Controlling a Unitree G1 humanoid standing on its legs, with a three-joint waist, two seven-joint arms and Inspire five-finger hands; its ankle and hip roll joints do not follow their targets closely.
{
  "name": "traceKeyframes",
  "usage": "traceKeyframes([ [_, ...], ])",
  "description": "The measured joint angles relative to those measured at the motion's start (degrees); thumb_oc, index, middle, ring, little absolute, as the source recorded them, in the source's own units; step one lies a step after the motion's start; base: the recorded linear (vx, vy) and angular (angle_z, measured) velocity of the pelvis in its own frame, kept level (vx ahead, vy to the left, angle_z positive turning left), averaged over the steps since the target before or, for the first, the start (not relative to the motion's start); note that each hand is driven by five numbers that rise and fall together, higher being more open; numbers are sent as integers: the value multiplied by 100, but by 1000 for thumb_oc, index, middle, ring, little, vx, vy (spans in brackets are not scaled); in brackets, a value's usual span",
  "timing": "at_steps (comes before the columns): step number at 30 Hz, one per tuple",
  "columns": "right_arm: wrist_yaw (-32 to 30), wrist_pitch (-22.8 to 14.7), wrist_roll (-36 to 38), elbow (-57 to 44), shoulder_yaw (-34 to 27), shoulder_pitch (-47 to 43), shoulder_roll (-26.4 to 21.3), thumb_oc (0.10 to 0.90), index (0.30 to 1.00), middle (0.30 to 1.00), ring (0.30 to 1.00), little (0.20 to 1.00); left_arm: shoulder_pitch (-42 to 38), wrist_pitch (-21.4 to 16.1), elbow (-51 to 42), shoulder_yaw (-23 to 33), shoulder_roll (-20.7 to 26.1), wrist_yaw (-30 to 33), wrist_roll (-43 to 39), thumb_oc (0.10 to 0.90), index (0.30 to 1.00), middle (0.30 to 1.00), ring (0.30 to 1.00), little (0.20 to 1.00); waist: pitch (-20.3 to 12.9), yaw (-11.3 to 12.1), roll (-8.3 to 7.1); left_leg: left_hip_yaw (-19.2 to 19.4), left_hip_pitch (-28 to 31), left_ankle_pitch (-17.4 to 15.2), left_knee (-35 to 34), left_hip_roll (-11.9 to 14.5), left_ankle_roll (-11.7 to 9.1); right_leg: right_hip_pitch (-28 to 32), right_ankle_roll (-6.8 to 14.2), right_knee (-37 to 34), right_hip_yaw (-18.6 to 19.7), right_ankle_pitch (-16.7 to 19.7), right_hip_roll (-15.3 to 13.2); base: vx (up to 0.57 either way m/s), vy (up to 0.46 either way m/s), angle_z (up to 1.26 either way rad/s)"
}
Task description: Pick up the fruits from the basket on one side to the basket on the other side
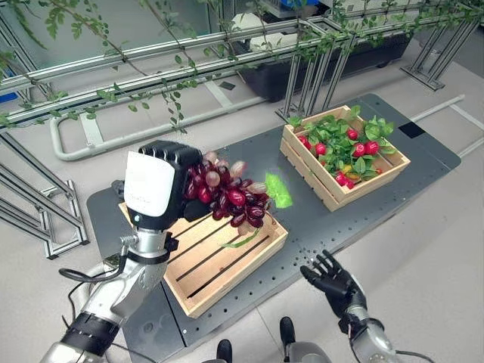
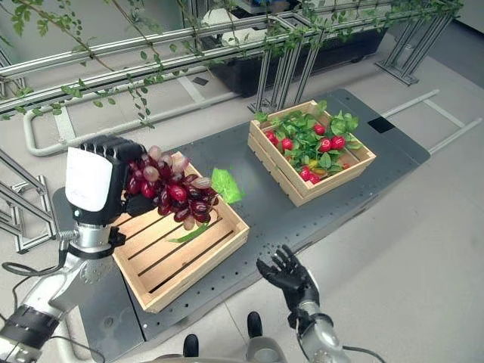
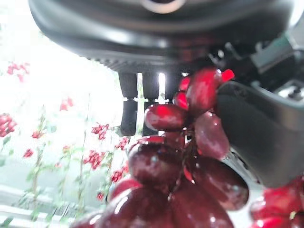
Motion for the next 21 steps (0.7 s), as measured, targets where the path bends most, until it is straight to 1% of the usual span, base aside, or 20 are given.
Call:
traceKeyframes([
  [1, 62, 32, 0, -158, -75, 4, -131, 800, 900, 900, 900, 900, 14, -6, 0, 18, 13, -2, 0, 400, 300, 300, 300, 300, 2, 3, 4, 0, 0, 0, 0, 11, -1, 1, -6, 0, -6, -4, 8, 21, -69, 9],
  [3, 162, 96, 23, -692, -596, -174, -654, 800, 900, 900, 900, 900, 22, -8, 0, 113, 30, -78, -4, 400, 300, 300, 300, 300, 12, 19, 8, -9, 28, 10, -4, 56, -22, 96, -37, -3, -79, -24, 23, 34, -56, 13],
  [4, 174, 105, 35, -782, -741, -248, -770, 800, 900, 900, 900, 900, 12, -13, -2, 112, 39, -93, -4, 400, 300, 300, 300, 300, 13, -15, 10, -10, 37, 10, -5, 62, -28, 120, -45, -3, -128, -32, 30, 35, -21, 23],
  [5, 157, 110, 141, -979, -1066, -416, -878, 800, 900, 900, 900, 900, -24, -32, 0, 105, 60, -135, -2, 400, 300, 300, 300, 300, 14, -41, 8, 15, 47, 23, -47, 87, -62, 192, -71, -5, -202, -62, 15, 28, -6, 28],
  [6, 145, 101, 153, -1113, -1232, -498, -944, 800, 900, 900, 900, 900, -88, -38, 0, 73, 63, -189, -2, 400, 300, 300, 300, 300, 16, -76, 12, 89, 35, 8, -49, 114, -95, 213, -79, -5, -270, -76, 8, 36, 11, 48],
  [7, 110, 75, 154, -1341, -1438, -633, -1037, 800, 900, 900, 900, 900, -239, -49, -1, -19, 89, -274, -2, 400, 300, 300, 300, 300, 17, -133, 13, 378, 1, 40, -48, 209, -131, 244, -90, -5, -350, -88, 13, 6, 11, 47],
  [8, 37, 75, 138, -1528, -1450, -827, -1107, 800, 900, 900, 900, 900, -334, -73, 3, -68, 93, -337, -1, 400, 300, 300, 300, 300, 16, -164, 12, 509, -5, 74, -46, 261, -162, 266, -93, -6, -416, -111, 20, 10, 19, 38],
  [9, 31, 75, 132, -1628, -1428, -950, -1124, 800, 900, 900, 900, 900, -411, -72, 4, -143, 102, -363, -1, 400, 300, 300, 300, 300, 16, -171, 13, 504, -6, 84, -46, 259, -169, 270, -94, -6, -427, -110, 47, -3, 19, 15],
  [11, 13, 93, -41, -1872, -1315, -1270, -1137, 800, 900, 900, 900, 900, -602, -89, -4, -323, 104, -485, 3, 400, 300, 300, 300, 300, 16, -117, 28, 498, -2, 95, -47, 256, -181, 268, -95, -7, -427, -109, 56, 0, 0, 0],
  [13, 14, 120, -52, -2127, -1115, -1575, -1182, 800, 900, 900, 900, 900, -786, -97, -22, -544, 104, -667, 14, 400, 300, 300, 300, 300, 9, -22, 51, 472, 27, 131, -45, 247, -182, 270, -96, -6, -431, -106, 62, 10, 32, 0],
  [14, 15, 219, -39, -2238, -1035, -1730, -1185, 800, 900, 900, 900, 900, -828, -95, -25, -581, 106, -777, 23, 400, 300, 300, 300, 300, 6, -7, 57, 467, 28, 132, -31, 243, -181, 266, -95, -5, -427, -106, 62, 0, 0, 0],
  [16, 21, 296, 12, -2329, -919, -1916, -1188, 800, 900, 900, 900, 900, -853, -91, -22, -594, 107, -898, 56, 400, 300, 300, 300, 300, 5, -8, 61, 468, 32, 133, -7, 243, -181, 265, -94, -5, -426, -105, 63, 0, 0, 0],
  [17, 26, 448, 11, -2356, -900, -2031, -1198, 800, 900, 900, 900, 900, -875, -90, -20, -606, 110, -991, 57, 400, 300, 300, 300, 300, 5, 43, 61, 468, 33, 133, -6, 242, -181, 265, -94, -4, -426, -105, 63, 0, 0, 0],
  [18, 26, 538, 4, -2353, -886, -2089, -1227, 800, 900, 900, 900, 900, -889, -86, -19, -610, 110, -1057, 57, 400, 300, 300, 300, 300, 5, 44, 61, 472, 38, 133, -6, 242, -181, 265, -94, -4, -422, -105, 64, 0, 0, 0],
  [20, 26, 657, -12, -2353, -795, -2165, -1400, 800, 900, 900, 900, 900, -934, -64, -20, -650, 120, -1190, 56, 400, 300, 300, 300, 300, 5, 113, 63, 474, 48, 133, -6, 242, -181, 269, -94, -4, -420, -105, 64, 0, 0, 0],
  [21, 39, 758, -34, -2358, -656, -2261, -1545, 800, 900, 900, 900, 900, -934, -18, -20, -656, 129, -1273, 54, 400, 300, 300, 300, 300, 5, 127, 63, 479, 61, 133, -6, 242, -181, 282, -94, -4, -413, -105, 64, 0, 0, 0],
])
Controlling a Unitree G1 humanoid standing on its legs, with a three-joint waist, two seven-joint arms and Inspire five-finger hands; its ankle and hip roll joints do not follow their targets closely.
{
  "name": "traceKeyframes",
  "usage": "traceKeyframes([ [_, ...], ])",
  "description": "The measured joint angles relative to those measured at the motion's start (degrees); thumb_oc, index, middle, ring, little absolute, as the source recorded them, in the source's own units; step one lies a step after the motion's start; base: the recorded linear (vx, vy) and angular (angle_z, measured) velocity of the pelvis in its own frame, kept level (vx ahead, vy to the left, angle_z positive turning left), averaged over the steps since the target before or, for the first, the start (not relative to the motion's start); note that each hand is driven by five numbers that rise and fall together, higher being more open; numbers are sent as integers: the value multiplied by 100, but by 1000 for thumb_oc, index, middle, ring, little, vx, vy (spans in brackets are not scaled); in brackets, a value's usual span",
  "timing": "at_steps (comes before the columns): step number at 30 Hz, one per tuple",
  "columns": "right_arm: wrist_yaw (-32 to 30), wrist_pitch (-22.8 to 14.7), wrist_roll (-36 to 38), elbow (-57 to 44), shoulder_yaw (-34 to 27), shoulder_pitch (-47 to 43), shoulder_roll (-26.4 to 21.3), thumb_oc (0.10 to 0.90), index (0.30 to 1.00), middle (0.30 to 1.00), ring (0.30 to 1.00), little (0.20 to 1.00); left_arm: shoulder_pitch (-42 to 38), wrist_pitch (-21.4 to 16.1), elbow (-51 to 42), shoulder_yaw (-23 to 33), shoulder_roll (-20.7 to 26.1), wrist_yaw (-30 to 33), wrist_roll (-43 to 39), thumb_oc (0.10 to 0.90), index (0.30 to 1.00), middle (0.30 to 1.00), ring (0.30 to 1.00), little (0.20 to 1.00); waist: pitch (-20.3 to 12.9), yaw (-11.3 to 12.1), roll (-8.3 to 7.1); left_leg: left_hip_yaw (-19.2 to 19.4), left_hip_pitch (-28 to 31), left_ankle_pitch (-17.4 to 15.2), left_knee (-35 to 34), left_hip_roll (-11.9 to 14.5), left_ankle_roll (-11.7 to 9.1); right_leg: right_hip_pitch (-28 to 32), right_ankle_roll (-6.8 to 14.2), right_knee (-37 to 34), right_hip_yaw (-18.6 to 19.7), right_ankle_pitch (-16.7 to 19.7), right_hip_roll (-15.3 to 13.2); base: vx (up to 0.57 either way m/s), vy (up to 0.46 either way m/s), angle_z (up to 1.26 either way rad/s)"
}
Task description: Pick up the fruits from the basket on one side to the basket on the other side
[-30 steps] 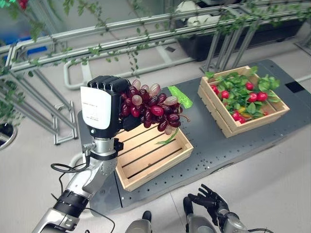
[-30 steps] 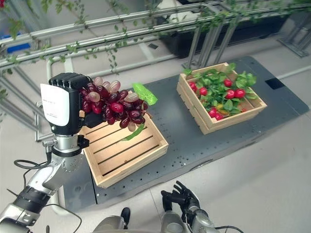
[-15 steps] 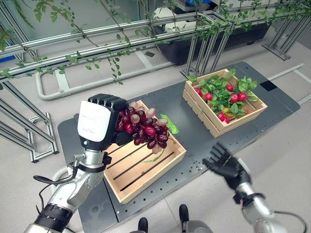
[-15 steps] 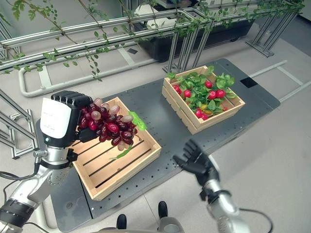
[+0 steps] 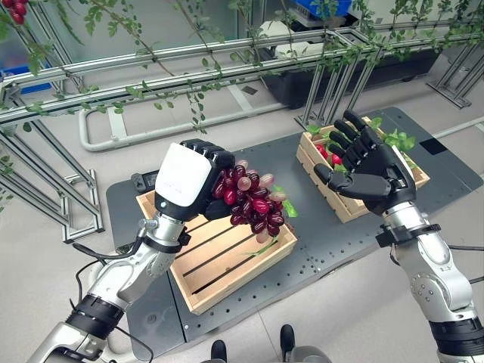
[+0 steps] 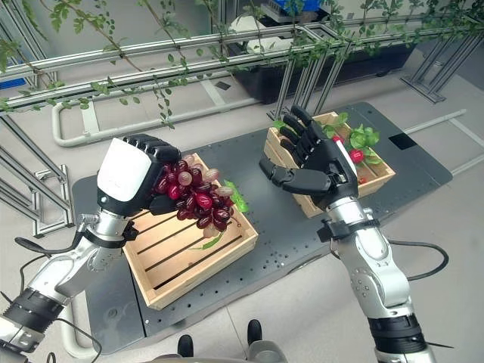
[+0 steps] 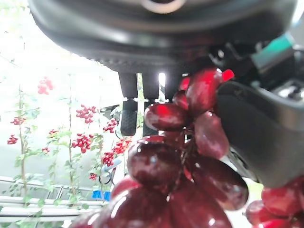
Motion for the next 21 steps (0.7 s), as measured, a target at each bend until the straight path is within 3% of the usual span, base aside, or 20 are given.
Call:
traceKeyframes([
  [14, 206, 901, -14, -5, 732, -319, -89, 800, 900, 900, 900, 900, 1, 47, -131, -27, -61, -369, -4, 400, 300, 300, 300, 300, -24, 81, 44, -17, 131, 2, -2, 4, -5, 143, -1, -2, -14, 1, 3, 0, 0, 0],
  [21, 599, 1087, -19, -3, 857, -323, -148, 800, 900, 900, 900, 900, 1, 48, -135, -27, -60, -401, -21, 400, 300, 300, 300, 300, -24, 167, 44, -43, 142, 4, -2, 3, -7, 168, -1, -2, -40, 0, 1, 5, 2, 1],
])
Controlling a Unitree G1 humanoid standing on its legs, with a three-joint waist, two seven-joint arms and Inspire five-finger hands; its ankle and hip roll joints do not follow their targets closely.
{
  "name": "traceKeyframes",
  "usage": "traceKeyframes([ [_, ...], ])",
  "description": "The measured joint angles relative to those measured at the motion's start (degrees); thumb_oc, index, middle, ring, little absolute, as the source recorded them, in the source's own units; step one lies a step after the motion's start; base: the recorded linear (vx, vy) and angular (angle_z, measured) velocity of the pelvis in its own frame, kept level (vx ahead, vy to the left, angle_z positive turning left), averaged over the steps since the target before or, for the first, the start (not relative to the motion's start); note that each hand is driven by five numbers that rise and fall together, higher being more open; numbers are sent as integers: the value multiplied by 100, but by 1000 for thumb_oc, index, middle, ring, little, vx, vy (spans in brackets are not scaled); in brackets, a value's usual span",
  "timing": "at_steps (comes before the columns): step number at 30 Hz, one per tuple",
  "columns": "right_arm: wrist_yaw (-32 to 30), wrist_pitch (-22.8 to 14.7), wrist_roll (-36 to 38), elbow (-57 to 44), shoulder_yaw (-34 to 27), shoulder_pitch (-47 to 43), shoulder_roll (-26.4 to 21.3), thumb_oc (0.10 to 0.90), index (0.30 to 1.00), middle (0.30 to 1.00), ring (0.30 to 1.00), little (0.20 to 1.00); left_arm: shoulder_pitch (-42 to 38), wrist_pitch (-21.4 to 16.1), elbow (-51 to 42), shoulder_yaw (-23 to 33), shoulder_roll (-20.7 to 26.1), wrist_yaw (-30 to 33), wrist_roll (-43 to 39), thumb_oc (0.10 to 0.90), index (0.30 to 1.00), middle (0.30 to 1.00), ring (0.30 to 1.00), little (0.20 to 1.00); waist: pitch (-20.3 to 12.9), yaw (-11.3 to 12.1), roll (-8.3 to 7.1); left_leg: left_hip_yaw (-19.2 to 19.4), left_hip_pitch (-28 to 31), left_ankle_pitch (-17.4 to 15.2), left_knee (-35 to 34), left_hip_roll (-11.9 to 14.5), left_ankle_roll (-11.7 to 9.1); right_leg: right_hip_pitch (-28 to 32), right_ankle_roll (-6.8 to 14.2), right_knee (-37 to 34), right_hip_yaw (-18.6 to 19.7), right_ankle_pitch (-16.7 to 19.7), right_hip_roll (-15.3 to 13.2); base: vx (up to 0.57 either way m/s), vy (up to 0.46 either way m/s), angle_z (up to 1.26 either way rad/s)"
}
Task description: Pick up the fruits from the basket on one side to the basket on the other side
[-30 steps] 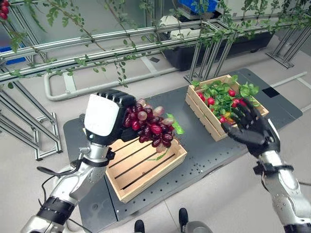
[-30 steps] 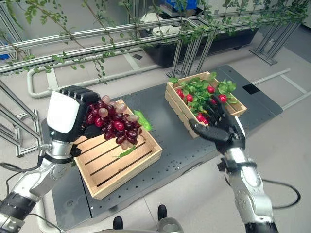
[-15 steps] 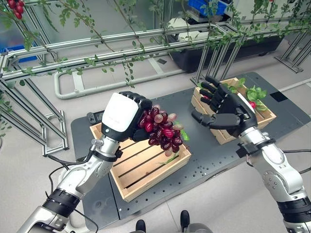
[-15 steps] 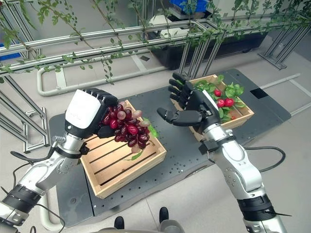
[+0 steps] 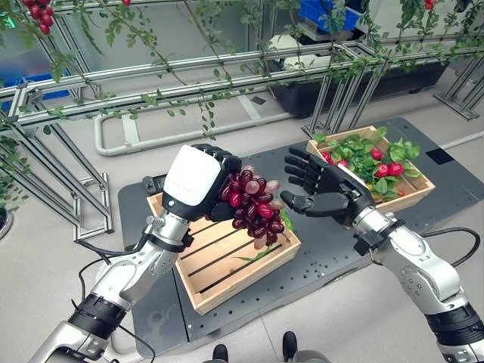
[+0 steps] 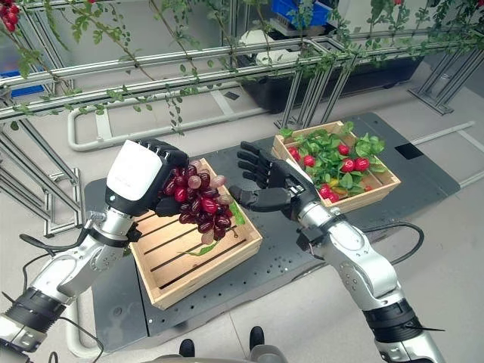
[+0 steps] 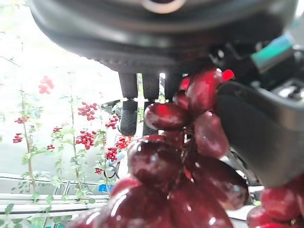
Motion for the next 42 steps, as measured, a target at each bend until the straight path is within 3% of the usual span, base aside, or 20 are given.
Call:
traceKeyframes([
  [12, 450, 275, -4, 410, 239, 20, -3, 800, 900, 900, 900, 900, 9, -176, -145, -19, -10, -253, -46, 400, 300, 300, 300, 300, -4, -4, -6, -9, 23, 3, 0, -1, -5, 24, 0, 0, 1, 0, 2, 12, 4, 0],
  [25, 571, 284, 13, 653, 462, 252, 67, 800, 900, 900, 900, 900, 30, -283, -146, -260, -72, -444, -46, 400, 300, 300, 300, 300, -82, 3, -95, 22, 42, 2, -1, -1, -4, 31, 0, 0, 28, 0, 3, 2, 1, 0],
  [31, 557, -107, 64, 649, 385, 294, 75, 800, 900, 900, 900, 900, 37, -286, -147, -228, -64, -443, -62, 400, 300, 300, 300, 300, -87, -1, -94, 25, 43, 1, -1, -1, -2, 30, 0, 0, 32, 0, 2, 0, 0, 0],
  [42, 113, -470, 262, 550, -648, 936, 288, 800, 900, 900, 900, 900, 391, -258, -152, 194, -13, -436, -99, 400, 300, 300, 300, 300, -88, -22, -91, 84, 26, -15, -7, -5, 15, -26, 2, -1, 115, 1, 3, 6, 8, -2],
])
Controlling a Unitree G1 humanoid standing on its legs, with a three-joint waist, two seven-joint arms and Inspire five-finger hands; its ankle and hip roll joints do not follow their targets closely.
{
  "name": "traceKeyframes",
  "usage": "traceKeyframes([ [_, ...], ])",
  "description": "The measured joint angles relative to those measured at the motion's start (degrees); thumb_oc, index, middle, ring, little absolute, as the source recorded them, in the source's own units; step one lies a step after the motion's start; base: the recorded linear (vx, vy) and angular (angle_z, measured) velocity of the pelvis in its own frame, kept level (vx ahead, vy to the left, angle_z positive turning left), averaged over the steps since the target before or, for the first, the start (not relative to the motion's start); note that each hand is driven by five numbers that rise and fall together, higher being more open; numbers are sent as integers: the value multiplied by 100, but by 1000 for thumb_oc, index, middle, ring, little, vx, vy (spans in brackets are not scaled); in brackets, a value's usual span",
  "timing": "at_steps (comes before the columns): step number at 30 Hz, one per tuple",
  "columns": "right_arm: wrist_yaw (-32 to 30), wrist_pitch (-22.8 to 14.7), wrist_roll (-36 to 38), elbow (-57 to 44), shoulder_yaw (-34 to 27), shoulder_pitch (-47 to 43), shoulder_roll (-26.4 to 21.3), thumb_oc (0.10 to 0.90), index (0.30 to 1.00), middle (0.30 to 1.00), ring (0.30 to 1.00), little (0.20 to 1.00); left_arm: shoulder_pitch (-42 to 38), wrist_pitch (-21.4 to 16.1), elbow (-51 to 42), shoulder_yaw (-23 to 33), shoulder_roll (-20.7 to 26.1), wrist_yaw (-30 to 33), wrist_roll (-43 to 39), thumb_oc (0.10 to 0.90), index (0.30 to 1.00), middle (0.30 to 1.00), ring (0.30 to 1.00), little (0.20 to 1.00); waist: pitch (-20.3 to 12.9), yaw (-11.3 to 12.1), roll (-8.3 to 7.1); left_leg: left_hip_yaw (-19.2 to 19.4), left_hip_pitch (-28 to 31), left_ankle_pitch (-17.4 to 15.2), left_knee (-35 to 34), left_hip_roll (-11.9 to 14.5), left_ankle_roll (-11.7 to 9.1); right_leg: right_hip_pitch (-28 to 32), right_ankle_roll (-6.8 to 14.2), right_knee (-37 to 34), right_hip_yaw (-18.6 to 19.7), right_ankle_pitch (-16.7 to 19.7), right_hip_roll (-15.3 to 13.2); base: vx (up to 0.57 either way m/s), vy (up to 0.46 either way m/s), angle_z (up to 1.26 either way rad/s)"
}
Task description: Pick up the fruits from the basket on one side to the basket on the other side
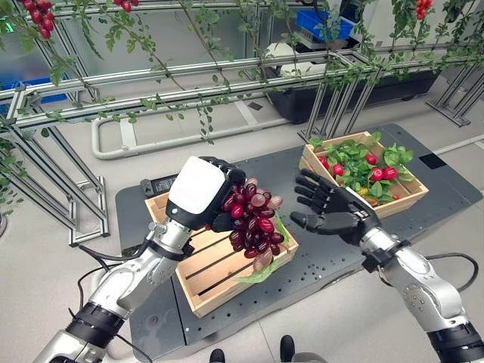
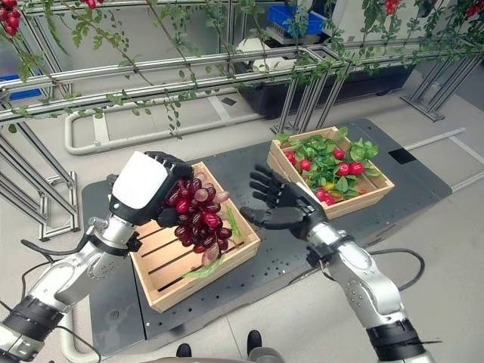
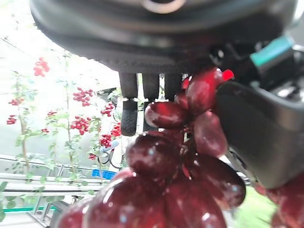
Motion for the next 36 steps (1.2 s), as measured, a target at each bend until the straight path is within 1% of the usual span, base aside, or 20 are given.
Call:
traceKeyframes([
  [4, -224, -68, 75, -1, -127, 49, 62, 800, 900, 900, 900, 900, 0, 18, 0, 66, 0, 2, 0, 400, 300, 300, 300, 300, -2, -20, 4, 10, -6, -1, 5, -2, 2, -13, 1, 0, 10, 1, 0, 2, 3, -1],
  [5, -244, -69, 204, -4, -199, 96, 81, 800, 900, 900, 900, 900, 0, 18, 0, 73, 0, 7, 0, 400, 300, 300, 300, 300, -5, -13, 10, 12, -28, -1, 5, -2, 2, -34, 1, 0, 11, 1, 0, 0, 0, 0],
  [12, -266, -68, 211, -5, -302, 145, 94, 800, 900, 900, 900, 900, 33, 33, 0, 80, 3, 46, 0, 400, 300, 300, 300, 300, -6, -16, 15, 23, -42, -1, 6, -3, 3, -54, 3, 1, 18, 4, 1, 0, 0, 0],
  [14, -201, -68, 157, -5, -301, 146, 90, 800, 900, 900, 900, 900, 33, 75, 0, 80, 4, 140, 18, 400, 300, 300, 300, 300, -6, -14, 15, 24, -40, -1, 5, -4, 3, -53, 3, 0, 19, 4, 1, 0, 0, 0],
  [18, -156, -68, -241, -40, -288, 145, 76, 800, 900, 900, 900, 900, 32, 270, 0, 80, 3, 291, 22, 400, 300, 300, 300, 300, -6, -14, 15, 30, -38, -1, 6, -4, 3, -53, 4, 0, 24, 4, 1, 0, 0, 0],
  [20, -130, -66, -319, -40, -214, 142, 33, 800, 900, 900, 900, 900, 32, 370, 0, 71, -9, 302, 22, 400, 300, 300, 300, 300, -6, -11, 15, 30, -38, -1, 6, -4, 3, -53, 5, 0, 24, 5, 1, 0, 0, 0],
  [22, -36, -50, -329, -41, -2, 91, 10, 800, 900, 900, 900, 900, 32, 481, 0, 68, -60, 302, 22, 400, 300, 300, 300, 300, -6, -14, 14, 30, -34, -1, 6, -3, 3, -51, 5, 0, 24, 5, 1, 0, 0, 0],
  [25, 168, 63, -344, -130, 298, 21, -47, 800, 900, 900, 900, 900, 30, 541, -1, 64, -166, 302, 21, 400, 300, 300, 300, 300, -6, -2, 14, 29, -33, 0, 6, -3, 3, -49, 6, 0, 23, 6, 1, 0, 0, 0],
  [27, 220, 94, -505, -209, 484, -49, -59, 800, 900, 900, 900, 900, 29, 591, -1, 43, -184, 302, 21, 400, 300, 300, 300, 300, -6, 2, 14, 28, -28, 0, 6, -4, 3, -43, 6, 0, 22, 6, 0, 0, 0, 0],
  [30, 327, 116, -542, -226, 719, -165, -63, 800, 900, 900, 900, 900, 25, 652, -1, 30, -188, 302, 18, 400, 300, 300, 300, 300, -6, 1, 14, 27, -23, 0, 7, -4, 3, -38, 6, 0, 22, 6, 0, 0, 0, 0],
  [33, 347, 128, -715, -226, 860, -214, -63, 800, 900, 900, 900, 900, 25, 664, -12, 29, -204, 293, 9, 400, 300, 300, 300, 300, -6, 10, 14, 25, -21, 0, 7, -5, 3, -34, 6, 0, 20, 6, 0, 0, 0, 0],
  [36, 347, 132, -718, -226, 885, -216, -62, 800, 900, 900, 900, 900, 25, 665, -95, 22, -282, 227, -4, 400, 300, 300, 300, 300, -6, 13, 14, 25, -20, 0, 7, -5, 3, -32, 6, 0, 20, 6, 0, 0, 0, 0],
])
